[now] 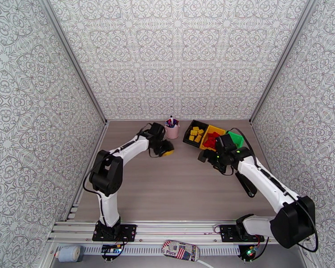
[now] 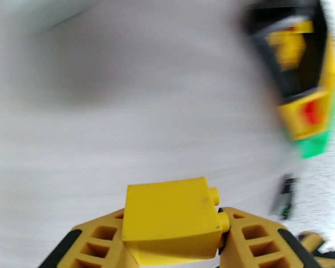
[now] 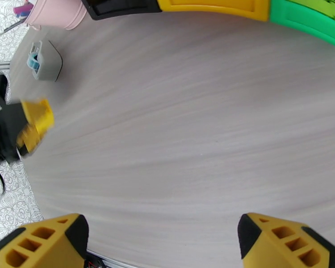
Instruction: Sort the legos into containers by color
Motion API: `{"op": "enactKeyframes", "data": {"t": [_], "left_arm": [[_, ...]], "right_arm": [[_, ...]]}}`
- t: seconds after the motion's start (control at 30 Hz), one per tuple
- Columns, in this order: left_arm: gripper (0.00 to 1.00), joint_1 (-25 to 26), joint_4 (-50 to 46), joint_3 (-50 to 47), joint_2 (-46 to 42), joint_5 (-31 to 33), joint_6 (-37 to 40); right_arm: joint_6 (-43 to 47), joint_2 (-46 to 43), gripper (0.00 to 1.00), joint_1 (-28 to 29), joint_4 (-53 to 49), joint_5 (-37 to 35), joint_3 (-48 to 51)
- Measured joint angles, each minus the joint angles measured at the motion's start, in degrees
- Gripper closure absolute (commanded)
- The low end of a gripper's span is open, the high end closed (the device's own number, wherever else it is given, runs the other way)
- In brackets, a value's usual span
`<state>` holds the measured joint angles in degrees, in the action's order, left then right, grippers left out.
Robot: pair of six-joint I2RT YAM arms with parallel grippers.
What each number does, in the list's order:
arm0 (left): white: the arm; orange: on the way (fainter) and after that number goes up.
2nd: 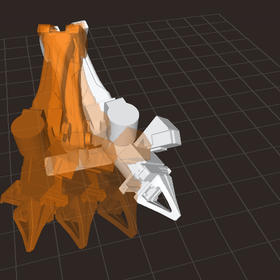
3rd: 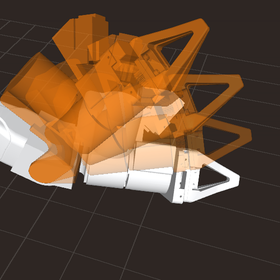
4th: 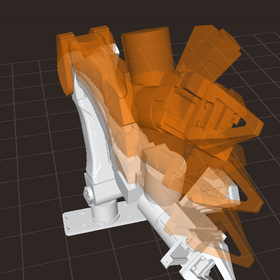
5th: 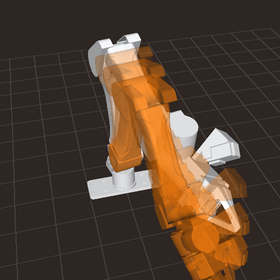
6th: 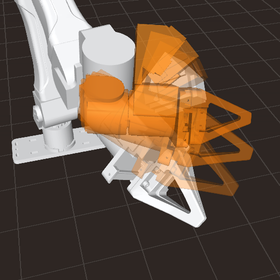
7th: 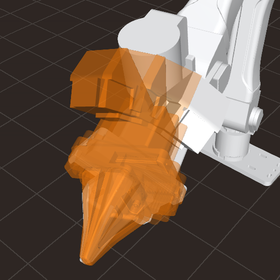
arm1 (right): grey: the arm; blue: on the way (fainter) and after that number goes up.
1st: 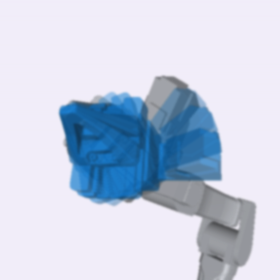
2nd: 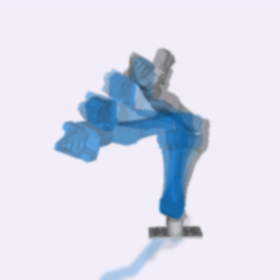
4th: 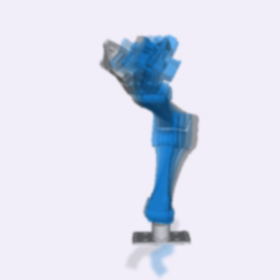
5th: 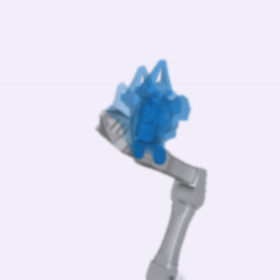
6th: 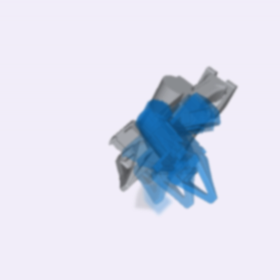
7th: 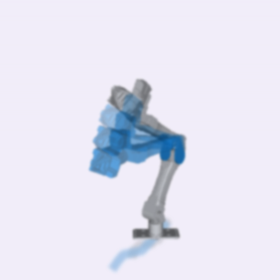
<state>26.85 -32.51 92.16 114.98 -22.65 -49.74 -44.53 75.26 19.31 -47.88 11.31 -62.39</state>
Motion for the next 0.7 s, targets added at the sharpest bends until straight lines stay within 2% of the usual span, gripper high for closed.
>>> {"op": "enactKeyframes", "data": {"t": [0.23, 0.33, 0.5, 0.63, 0.67, 0.7], "left_arm": [[0.63, 3.4, 9.8, 13.8, 10.6, -2.5, -10.5], [0.59, 3.7, 13.6, 17.4, 14.8, -2.8, -15.1], [0.39, 3.7, 16.0, 30.9, 25.6, -2.8, -20.7], [0.19, 4.0, 17.4, 39.6, 31.3, -2.8, -23.8], [0.05, 4.1, 17.8, 40.4, 31.8, -2.8, -24.5], [0.01, 4.2, 18.1, 40.5, 31.8, -2.8, -24.9]], "right_arm": [[-0.2, -0.4, 0.07, -3.8, -0.8, 0.1, 2.5], [-0.7, -1.5, 0.07, -4.2, -1.0, 0.3, 3.2], [-1.4, -4.6, 0.07, -4.3, -1.2, 0.4, 4.1], [-2.0, -6.0, 0.07, -4.3, -1.7, 0.5, 5.0], [-2.1, -6.1, 0.07, -4.3, -2.1, 0.5, 5.1], [-2.1, -6.3, 0.07, -4.4, -2.4, 0.5, 5.2]]}}
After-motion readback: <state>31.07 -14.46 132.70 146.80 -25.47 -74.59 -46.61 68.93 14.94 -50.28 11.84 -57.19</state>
